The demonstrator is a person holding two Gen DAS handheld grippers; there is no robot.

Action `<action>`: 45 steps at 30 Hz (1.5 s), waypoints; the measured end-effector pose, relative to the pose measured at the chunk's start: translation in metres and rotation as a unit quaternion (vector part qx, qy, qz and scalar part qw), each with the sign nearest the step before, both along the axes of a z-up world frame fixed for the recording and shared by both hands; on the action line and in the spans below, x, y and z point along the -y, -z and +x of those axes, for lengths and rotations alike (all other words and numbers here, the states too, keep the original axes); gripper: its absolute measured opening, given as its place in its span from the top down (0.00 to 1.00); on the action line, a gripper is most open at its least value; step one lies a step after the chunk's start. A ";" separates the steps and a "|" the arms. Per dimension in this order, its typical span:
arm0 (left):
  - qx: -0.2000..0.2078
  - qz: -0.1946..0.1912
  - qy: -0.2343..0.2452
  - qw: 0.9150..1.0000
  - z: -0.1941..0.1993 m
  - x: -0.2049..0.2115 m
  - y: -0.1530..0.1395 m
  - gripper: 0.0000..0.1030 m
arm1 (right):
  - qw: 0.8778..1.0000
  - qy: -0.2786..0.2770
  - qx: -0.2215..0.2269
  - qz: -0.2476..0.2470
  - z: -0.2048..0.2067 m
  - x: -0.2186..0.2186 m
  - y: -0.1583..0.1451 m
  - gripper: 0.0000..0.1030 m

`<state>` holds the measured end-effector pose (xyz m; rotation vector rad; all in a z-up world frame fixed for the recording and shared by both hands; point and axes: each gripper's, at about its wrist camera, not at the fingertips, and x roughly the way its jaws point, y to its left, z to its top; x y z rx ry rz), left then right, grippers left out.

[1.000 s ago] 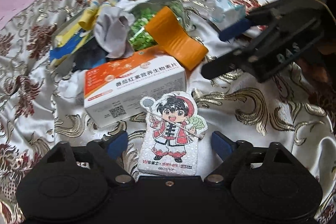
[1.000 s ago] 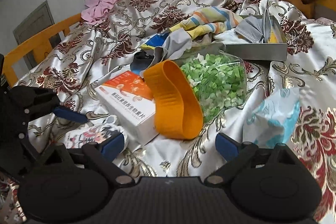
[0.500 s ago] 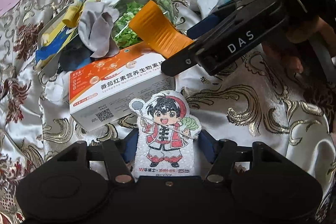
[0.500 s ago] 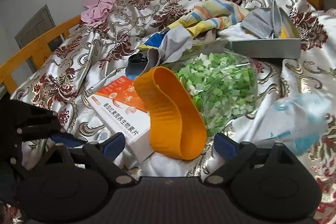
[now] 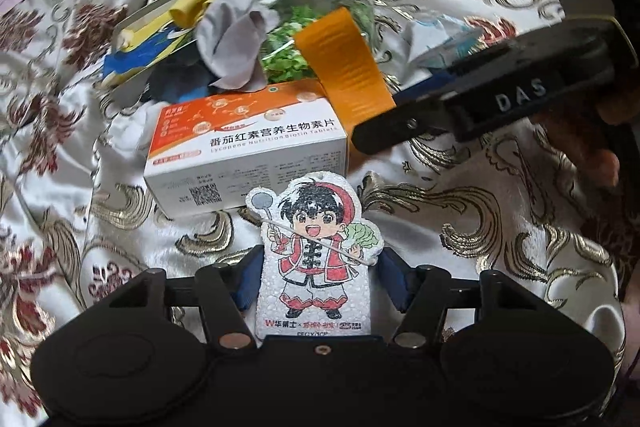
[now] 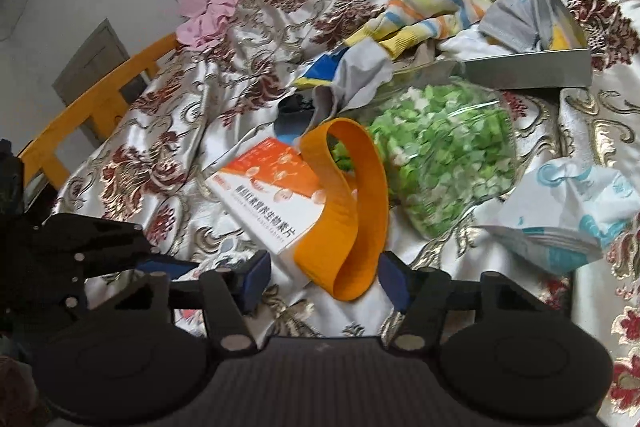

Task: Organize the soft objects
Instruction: 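Grasp the cartoon boy card with the left tool while the right tool grasps the orange strap, then carry the card with the left tool while the right tool carries the strap into the tray, releasing both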

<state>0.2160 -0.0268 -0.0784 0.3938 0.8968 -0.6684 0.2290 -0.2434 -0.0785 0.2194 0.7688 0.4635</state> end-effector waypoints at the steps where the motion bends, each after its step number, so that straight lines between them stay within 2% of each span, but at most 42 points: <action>1: 0.001 -0.005 -0.004 1.000 0.000 -0.001 0.000 0.39 | 1.000 -0.004 0.001 0.000 0.000 -0.001 0.000 0.37; 5: -0.003 -0.022 -0.017 1.000 0.001 -0.005 0.001 0.39 | 1.000 0.004 -0.003 -0.013 0.005 0.000 0.006 0.37; 8: -0.004 -0.028 -0.021 0.999 0.002 -0.007 0.001 0.39 | 1.000 0.008 -0.010 -0.005 0.010 0.004 0.010 0.36; 13: -0.003 -0.028 -0.020 0.999 0.001 -0.007 0.001 0.39 | 1.000 -0.014 -0.018 0.006 0.019 0.010 0.016 0.27; 20: -0.002 -0.028 -0.022 0.999 0.000 -0.008 0.001 0.39 | 0.998 -0.021 -0.026 0.053 0.026 0.022 0.023 0.25; 24: -0.002 -0.031 -0.033 0.999 -0.001 -0.007 0.001 0.39 | 0.996 -0.017 -0.031 0.078 0.028 0.026 0.026 0.45; 28: 0.001 -0.029 -0.046 0.998 -0.003 -0.005 0.000 0.39 | 0.995 -0.019 -0.034 0.094 0.026 0.026 0.025 0.58; 36: 0.004 -0.034 -0.069 0.997 -0.007 -0.005 -0.002 0.40 | 0.997 -0.023 -0.015 0.068 0.017 0.014 0.018 0.71; 40: 0.003 -0.047 -0.101 0.994 -0.009 -0.007 -0.004 0.40 | 0.999 -0.009 -0.006 0.051 0.010 0.009 0.014 0.78; 45: 0.017 -0.066 -0.142 0.988 -0.015 -0.008 -0.014 0.41 | 0.999 -0.002 0.031 0.010 -0.010 -0.003 0.001 0.86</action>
